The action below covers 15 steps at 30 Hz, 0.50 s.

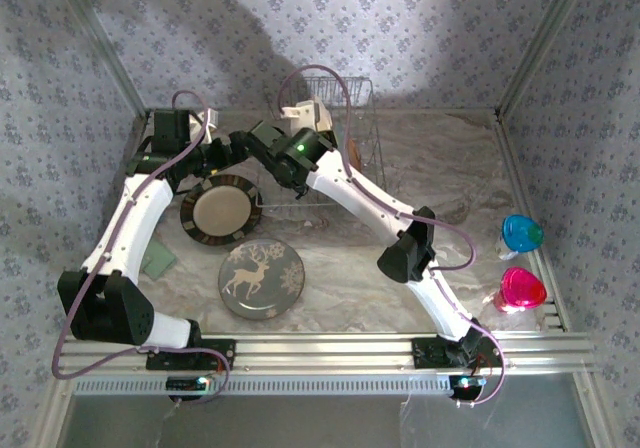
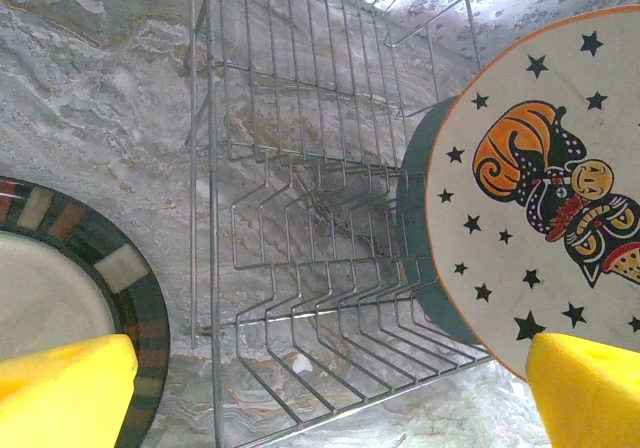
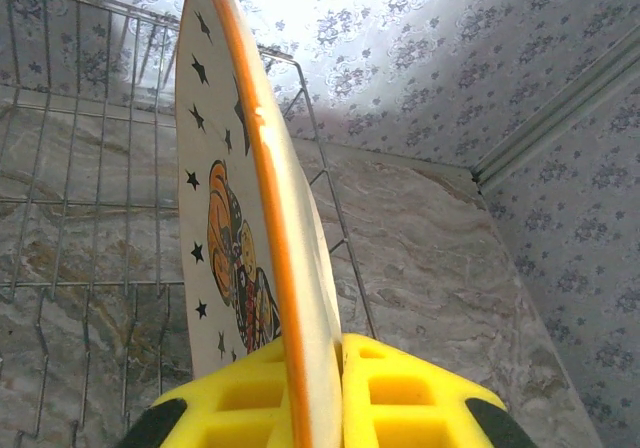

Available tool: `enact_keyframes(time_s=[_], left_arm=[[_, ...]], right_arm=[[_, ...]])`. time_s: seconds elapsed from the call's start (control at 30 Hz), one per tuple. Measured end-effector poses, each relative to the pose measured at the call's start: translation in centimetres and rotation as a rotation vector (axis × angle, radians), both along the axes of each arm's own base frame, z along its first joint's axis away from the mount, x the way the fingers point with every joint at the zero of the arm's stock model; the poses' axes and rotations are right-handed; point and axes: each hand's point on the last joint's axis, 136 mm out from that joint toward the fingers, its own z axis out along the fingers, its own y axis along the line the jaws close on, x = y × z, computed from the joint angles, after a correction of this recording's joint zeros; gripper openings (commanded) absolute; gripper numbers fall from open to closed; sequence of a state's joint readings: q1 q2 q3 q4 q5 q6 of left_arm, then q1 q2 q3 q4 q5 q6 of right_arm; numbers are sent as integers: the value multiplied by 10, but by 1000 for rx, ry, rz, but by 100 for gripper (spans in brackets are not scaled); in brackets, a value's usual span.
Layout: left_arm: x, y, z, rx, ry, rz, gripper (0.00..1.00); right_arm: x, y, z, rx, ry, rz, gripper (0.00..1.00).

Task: Load the plates into the dish rack

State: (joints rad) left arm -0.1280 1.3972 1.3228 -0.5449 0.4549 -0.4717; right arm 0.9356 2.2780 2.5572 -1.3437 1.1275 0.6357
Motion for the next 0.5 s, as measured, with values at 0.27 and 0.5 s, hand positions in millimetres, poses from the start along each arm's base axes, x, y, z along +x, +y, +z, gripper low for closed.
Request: enact_keyframes(time_s=[0.27, 0.5], left_arm=[[0, -1, 0, -2, -2, -2, 99], [0, -1, 0, -5, -3, -4, 99]], right_arm=[[2, -14, -5, -42, 32, -24, 0], [5, -25, -17, -29, 80, -48, 0]])
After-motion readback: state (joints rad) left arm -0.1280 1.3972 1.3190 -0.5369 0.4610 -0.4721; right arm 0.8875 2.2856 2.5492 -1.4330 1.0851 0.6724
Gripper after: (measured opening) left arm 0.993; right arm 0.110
